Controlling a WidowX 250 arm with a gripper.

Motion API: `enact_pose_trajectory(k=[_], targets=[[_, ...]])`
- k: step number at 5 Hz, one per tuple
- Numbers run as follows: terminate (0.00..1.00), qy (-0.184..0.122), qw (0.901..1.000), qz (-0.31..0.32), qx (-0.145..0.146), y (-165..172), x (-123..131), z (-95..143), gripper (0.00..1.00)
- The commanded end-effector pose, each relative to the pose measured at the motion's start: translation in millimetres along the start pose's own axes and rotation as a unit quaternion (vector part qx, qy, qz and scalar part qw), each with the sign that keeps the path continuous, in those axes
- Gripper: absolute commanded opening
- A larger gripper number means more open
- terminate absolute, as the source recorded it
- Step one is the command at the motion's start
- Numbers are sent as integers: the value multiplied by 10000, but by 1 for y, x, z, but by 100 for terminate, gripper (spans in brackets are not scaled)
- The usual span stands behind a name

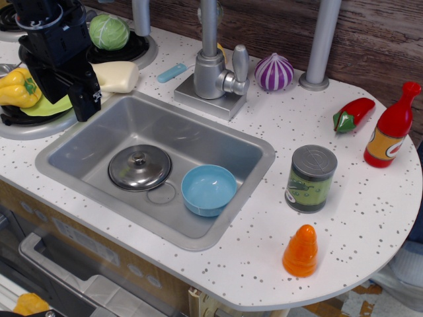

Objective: Put red bottle in sink

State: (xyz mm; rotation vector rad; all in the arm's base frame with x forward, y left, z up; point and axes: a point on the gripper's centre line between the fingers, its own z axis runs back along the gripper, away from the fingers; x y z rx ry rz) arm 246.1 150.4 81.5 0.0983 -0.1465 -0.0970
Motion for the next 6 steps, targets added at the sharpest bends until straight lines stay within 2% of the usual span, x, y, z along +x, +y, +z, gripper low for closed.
enact_pose_trajectory(k=[1, 2, 3, 4, 5, 6], targets=[[0, 0, 10000, 0, 0, 0, 0, 0, 100], [0, -95, 9998, 202, 10, -33, 9, 1, 100], [0, -76, 9997, 227, -5, -75, 38, 23, 100], [0, -143, 9987, 327, -360, -117, 70, 54, 100], [0, -428, 9972, 518, -316, -162, 103, 77, 100], [0, -615, 9954, 528, -502, -207, 135, 87, 100]])
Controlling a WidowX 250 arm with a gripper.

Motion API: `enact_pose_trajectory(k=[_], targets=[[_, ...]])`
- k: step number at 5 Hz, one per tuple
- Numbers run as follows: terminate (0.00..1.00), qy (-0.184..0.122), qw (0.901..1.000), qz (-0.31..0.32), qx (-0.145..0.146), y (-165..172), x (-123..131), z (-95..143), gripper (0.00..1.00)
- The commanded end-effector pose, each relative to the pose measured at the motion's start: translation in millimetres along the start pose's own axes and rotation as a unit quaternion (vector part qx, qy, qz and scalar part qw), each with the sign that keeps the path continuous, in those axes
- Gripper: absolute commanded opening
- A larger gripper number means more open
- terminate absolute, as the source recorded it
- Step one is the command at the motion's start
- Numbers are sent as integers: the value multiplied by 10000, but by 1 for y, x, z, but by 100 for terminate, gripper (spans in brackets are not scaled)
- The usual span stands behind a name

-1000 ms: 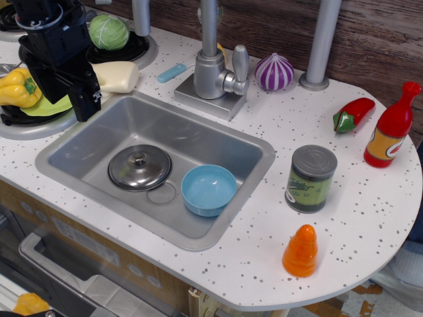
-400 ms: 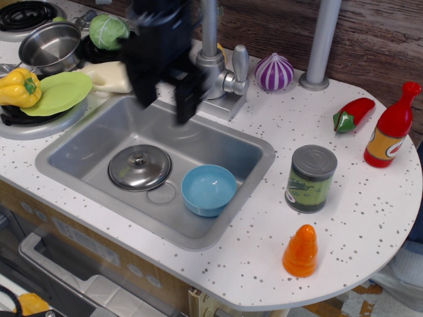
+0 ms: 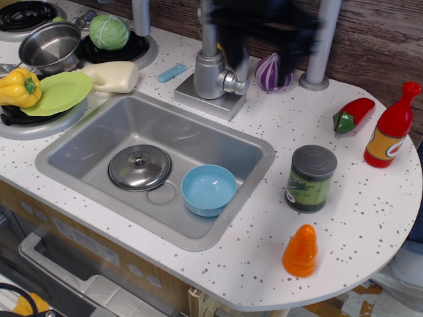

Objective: Put red bottle in sink

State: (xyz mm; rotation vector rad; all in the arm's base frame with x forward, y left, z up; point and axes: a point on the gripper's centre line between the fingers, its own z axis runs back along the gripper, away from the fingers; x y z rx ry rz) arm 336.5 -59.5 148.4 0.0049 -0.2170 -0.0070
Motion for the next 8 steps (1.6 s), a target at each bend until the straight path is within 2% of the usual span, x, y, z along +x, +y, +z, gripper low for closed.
enact_pose_trajectory(k=[1, 2, 3, 4, 5, 7, 8], targets=[[0, -433, 9988, -77, -214, -53, 40, 4, 100], [0, -520, 9985, -87, -154, -70, 58, -1, 100], [0, -832, 9962, -121, -244, -77, 67, -12, 100], [0, -939, 9942, -244, -472, -76, 72, -12, 100], [0, -972, 9929, -352, -581, -85, 77, -17, 100], [0, -964, 9931, -474, -477, -96, 71, -36, 100], [0, -1045, 9908, -701, -502, -101, 79, -40, 100]])
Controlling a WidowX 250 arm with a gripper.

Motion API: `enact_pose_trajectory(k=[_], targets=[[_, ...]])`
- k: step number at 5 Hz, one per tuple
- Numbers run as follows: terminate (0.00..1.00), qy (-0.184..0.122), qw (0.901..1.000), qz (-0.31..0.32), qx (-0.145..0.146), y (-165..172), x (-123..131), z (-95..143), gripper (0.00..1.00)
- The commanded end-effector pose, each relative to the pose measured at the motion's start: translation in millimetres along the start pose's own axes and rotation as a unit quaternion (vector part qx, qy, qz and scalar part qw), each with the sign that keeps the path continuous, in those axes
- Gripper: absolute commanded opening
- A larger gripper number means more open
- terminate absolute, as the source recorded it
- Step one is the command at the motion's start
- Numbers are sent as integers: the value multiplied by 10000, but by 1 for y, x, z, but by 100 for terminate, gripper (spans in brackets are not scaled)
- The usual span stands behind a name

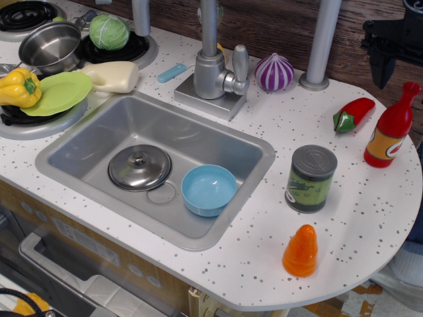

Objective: Put red bottle in sink

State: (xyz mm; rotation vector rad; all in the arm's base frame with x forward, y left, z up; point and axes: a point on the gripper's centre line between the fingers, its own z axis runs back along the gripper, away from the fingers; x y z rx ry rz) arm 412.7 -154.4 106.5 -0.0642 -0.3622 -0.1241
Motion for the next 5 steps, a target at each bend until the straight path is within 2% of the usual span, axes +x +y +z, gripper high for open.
enact_pose_trajectory(k=[1, 2, 3, 5], targets=[[0, -420, 9984, -288, -246, -4, 19, 8, 100], [0, -556, 9972, -263, -428, -3, 22, 0, 100], [0, -513, 9973, -196, -482, -4, 23, 0, 0], [0, -434, 9980, -51, -465, -3, 18, 5, 0]])
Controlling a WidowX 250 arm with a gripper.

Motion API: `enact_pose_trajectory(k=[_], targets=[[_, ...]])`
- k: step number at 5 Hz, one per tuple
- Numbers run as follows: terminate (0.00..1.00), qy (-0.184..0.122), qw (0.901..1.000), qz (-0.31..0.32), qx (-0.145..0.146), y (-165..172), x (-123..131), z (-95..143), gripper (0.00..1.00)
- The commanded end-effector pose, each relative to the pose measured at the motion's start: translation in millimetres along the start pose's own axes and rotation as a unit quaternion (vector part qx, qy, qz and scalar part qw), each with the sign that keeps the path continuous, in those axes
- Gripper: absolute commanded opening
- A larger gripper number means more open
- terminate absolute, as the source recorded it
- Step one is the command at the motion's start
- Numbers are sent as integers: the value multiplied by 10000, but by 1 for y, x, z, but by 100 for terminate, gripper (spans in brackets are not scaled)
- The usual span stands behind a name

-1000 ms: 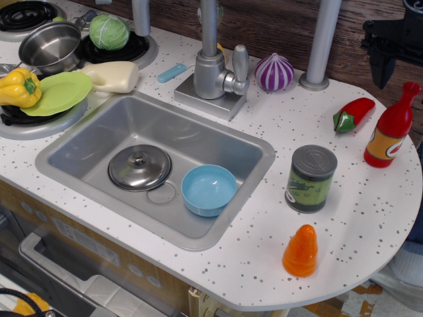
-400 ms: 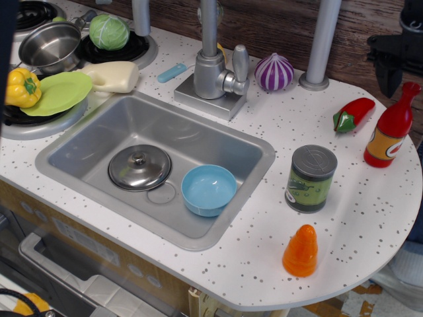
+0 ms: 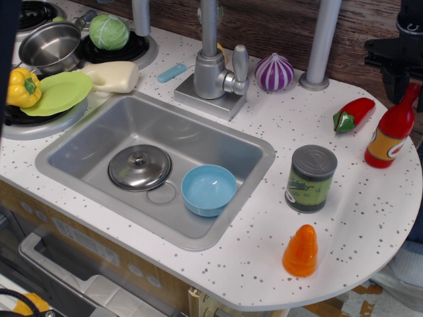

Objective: Put red bottle in sink

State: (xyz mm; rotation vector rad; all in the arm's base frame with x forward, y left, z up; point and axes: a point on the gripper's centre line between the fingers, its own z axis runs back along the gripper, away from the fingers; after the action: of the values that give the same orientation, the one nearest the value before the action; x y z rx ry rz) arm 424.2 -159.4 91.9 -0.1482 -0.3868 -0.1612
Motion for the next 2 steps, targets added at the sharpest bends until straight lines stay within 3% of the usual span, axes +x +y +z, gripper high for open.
enact_pose_trajectory(k=[1, 2], targets=[[0, 286, 9946, 792, 610, 4, 18, 47, 0], [0, 458, 9885, 977, 1056, 30, 5, 72, 0]])
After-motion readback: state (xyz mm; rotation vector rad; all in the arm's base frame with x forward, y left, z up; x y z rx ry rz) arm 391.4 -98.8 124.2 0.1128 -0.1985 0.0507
